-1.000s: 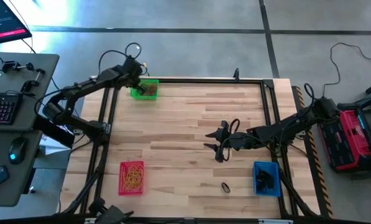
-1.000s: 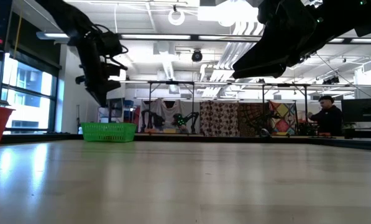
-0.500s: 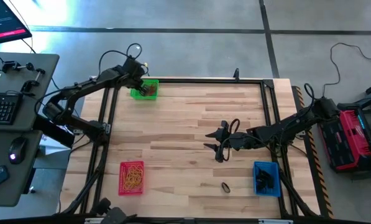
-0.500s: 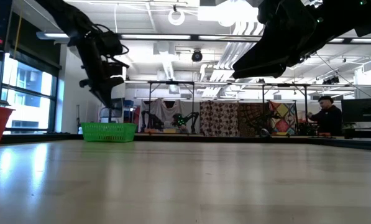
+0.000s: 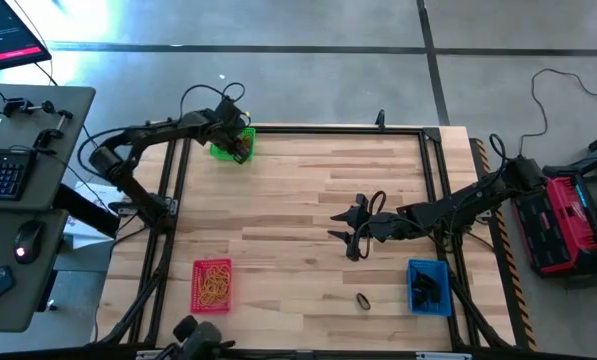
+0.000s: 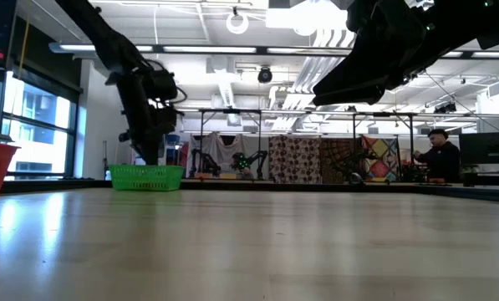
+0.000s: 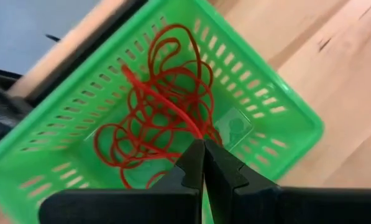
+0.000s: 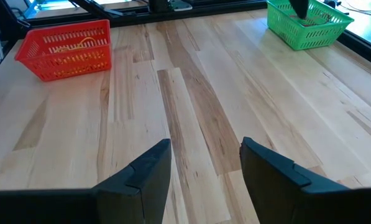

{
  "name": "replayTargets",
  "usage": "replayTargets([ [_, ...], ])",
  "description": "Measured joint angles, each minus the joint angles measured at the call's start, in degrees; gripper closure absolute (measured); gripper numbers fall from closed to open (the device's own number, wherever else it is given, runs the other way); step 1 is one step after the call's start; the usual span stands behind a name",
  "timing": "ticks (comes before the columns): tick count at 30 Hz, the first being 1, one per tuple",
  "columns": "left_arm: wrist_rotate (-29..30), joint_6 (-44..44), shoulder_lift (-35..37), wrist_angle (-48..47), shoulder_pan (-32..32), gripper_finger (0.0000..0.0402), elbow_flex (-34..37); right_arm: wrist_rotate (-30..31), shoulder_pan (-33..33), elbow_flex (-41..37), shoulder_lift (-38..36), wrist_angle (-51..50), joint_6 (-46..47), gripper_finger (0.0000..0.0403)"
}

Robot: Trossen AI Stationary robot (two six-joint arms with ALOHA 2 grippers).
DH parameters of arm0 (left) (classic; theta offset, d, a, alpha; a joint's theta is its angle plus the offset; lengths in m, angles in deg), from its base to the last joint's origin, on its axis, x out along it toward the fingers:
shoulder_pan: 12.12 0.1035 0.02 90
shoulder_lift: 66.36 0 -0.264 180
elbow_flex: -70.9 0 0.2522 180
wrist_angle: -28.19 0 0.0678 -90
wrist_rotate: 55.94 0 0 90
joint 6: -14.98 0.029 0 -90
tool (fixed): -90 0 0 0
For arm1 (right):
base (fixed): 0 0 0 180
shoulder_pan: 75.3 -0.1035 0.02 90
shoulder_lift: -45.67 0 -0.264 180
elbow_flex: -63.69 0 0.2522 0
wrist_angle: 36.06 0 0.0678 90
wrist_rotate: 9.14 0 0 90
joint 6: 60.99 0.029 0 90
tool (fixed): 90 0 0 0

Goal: Sort rubber bands into baskets
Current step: Put the red rubber band into the green bin, then put the black rubber band into the blue bin

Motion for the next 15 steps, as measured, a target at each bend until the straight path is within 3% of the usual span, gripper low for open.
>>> replayTargets([
  [7,-0.1,1.6,-4.0,0.0,0.3,0.0385,-1.9,0.0,0.0,0.0,0.0,0.0,0.2,0.0222],
  [15,1.7,2.6,-0.5,-0.6,-0.6,0.0313,-2.3,0.0,0.0,0.0,0.0,0.0,0.0,0.0222],
])
